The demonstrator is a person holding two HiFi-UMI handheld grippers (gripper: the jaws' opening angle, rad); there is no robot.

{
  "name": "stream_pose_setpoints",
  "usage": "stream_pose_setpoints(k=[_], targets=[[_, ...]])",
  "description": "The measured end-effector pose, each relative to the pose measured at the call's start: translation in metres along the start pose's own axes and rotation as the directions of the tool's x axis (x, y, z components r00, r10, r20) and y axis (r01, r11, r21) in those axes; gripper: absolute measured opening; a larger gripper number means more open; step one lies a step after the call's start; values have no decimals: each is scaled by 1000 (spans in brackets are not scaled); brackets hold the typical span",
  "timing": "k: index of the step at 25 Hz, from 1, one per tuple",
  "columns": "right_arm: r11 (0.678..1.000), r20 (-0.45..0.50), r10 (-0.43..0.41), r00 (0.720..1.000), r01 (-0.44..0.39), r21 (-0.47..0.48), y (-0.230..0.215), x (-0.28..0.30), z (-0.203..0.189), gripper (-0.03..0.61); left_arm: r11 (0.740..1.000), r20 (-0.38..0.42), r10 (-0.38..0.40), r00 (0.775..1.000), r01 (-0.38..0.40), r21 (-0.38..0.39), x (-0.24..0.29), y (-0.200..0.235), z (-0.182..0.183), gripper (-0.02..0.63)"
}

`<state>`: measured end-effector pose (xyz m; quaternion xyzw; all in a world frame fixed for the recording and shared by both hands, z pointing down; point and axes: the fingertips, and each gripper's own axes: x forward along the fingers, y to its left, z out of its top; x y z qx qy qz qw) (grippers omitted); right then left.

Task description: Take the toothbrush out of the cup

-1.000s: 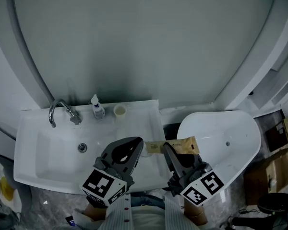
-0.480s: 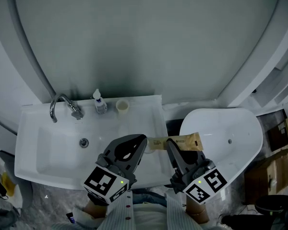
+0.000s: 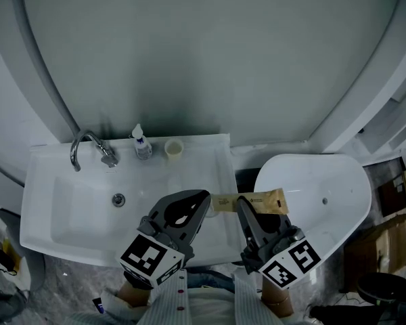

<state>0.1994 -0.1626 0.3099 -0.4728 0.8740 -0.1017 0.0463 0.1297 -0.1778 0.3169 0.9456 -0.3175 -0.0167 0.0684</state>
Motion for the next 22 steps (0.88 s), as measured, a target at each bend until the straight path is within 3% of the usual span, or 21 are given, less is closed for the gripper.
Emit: stream_pose_setpoints(k=[7, 15, 22], targets=[[1000, -3, 0, 1000, 0, 2, -3, 0, 0, 55, 997, -41, -5, 999, 8, 71, 5, -3, 0, 17], [1000, -11, 5, 1000, -5, 1, -6, -2, 0, 55, 997, 3, -43, 999, 42, 63, 8, 4, 12, 17], [1000, -6, -10, 1000, 10, -1, -11, -3, 0, 54, 995, -6, -84, 996, 84, 51, 11, 7, 10, 17]])
